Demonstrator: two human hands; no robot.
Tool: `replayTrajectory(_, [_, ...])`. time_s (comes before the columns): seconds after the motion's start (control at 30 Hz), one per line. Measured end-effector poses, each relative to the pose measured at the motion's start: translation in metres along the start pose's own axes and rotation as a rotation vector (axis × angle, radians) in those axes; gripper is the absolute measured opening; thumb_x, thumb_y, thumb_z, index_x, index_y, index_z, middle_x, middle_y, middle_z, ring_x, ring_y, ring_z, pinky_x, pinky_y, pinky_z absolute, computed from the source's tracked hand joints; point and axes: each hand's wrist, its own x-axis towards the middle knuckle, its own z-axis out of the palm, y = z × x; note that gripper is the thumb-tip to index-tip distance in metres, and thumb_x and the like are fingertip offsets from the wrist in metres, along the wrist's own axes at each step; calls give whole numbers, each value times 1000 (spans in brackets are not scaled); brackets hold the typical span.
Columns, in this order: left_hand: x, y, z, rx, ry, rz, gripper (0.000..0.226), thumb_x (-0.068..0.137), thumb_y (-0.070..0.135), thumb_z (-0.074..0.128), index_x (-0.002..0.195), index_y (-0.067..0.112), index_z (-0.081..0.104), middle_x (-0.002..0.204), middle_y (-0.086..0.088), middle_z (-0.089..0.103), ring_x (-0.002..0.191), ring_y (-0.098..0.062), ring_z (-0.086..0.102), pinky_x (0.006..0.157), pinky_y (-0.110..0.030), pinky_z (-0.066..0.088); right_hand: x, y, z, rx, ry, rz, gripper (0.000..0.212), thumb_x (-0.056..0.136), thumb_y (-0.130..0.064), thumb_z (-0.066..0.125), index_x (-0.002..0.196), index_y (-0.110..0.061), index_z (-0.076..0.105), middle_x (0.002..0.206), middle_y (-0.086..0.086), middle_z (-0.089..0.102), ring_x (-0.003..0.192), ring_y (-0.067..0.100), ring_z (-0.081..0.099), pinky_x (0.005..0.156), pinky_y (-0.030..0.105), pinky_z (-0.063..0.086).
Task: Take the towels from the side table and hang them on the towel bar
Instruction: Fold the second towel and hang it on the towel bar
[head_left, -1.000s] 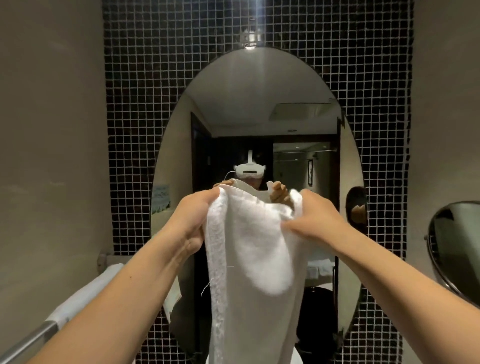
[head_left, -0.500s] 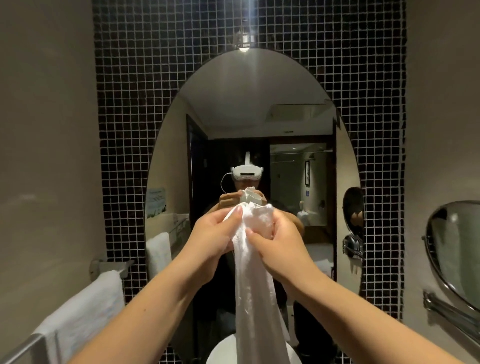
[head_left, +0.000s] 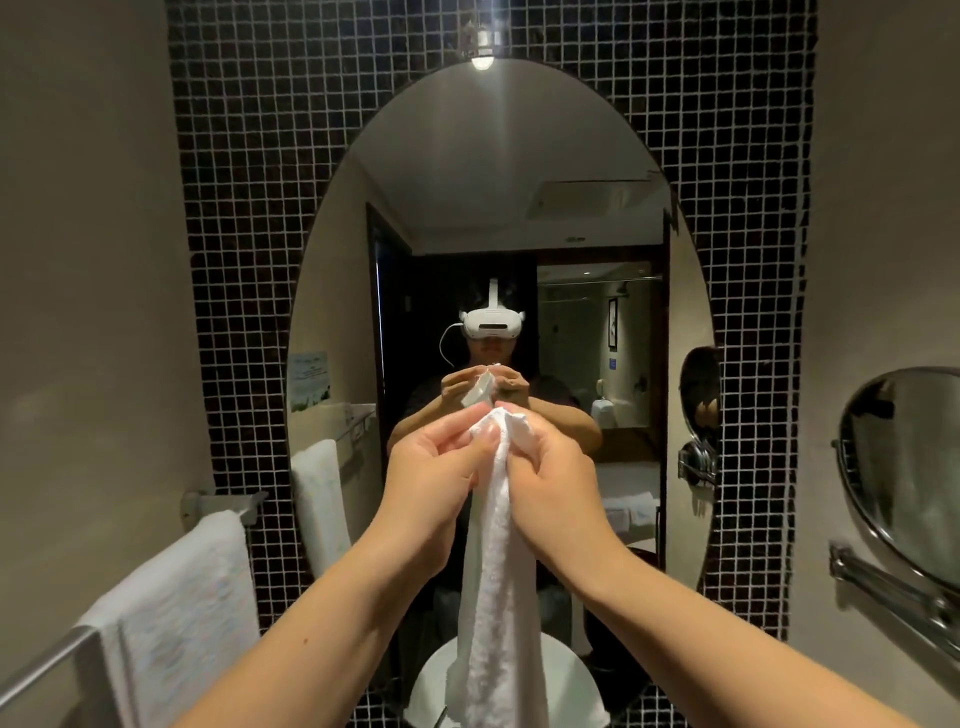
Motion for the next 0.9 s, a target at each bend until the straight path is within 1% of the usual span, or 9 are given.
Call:
replayTrajectory(0.1, [-5,-3,0,77,38,65,28,88,16,77,116,20,76,112,-2,78,110,-18,72,94,-37,57,-7,-3,-3,-34,-58,-28,33,106,-22,48,120,-50,59,115,-19,67,113,-4,62,103,32,55])
replayTrajectory(0.17, [-10,-4,2,127,35,98,26,88,16,78,114,20,77,107,0,79,106,-15,74,92,-34,59,-11,-3,-4,-70,-102,-27,38,108,-20,44,138,-42,49,121,-26,60,105,-13,60,97,10,50])
replayTrajectory(0.23, [-14,-7,5,158,48,124,26,88,16,78,114,19,77,104,4,80,102,-9,74,89,-28,60,-15,-1,-3,-139,-128,-10,51,108,-20,41,157,-31,30,133,-23,48,117,-12,50,88,-8,35])
replayTrajectory(0.3, [-17,-9,8,160,61,143,26,88,13,77,114,17,77,104,5,80,100,-8,74,89,-28,60,-17,1,-1,-201,-129,-16,62,107,-21,41,162,-28,14,150,-12,44,135,1,46,99,-3,31])
replayTrajectory(0.37, [-19,-12,9,148,69,155,25,88,10,76,113,15,77,103,3,80,100,-10,75,89,-30,60,-17,5,1,-252,-98,-51,68,107,-24,42,163,-30,5,163,-2,36,146,12,41,117,21,35])
replayTrajectory(0.43, [-20,-15,10,139,76,167,24,88,9,76,112,15,77,102,1,80,100,-12,75,89,-31,60,-16,8,1,-295,-71,-63,71,105,-29,44,162,-32,1,166,1,31,149,17,37,120,36,37])
replayTrajectory(0.67, [-21,-23,13,190,96,198,26,90,8,73,115,12,76,105,2,80,101,-11,75,90,-31,60,-18,15,4,-383,-62,-70,74,106,-19,46,162,-32,1,168,-1,27,151,18,34,119,42,39])
replayTrajectory(0.77, [-20,-23,13,193,93,195,25,91,9,72,115,14,77,105,4,80,102,-10,75,92,-33,60,-19,13,3,-355,-101,-50,74,106,-20,44,162,-33,-3,164,-2,34,143,12,43,116,30,40])
replayTrajectory(0.9, [-18,-25,14,250,104,225,26,92,9,72,116,17,77,106,6,80,104,-9,74,94,-34,59,-17,10,-3,-245,-158,15,76,107,-14,42,161,-33,-7,158,-1,42,126,0,48,98,6,36])
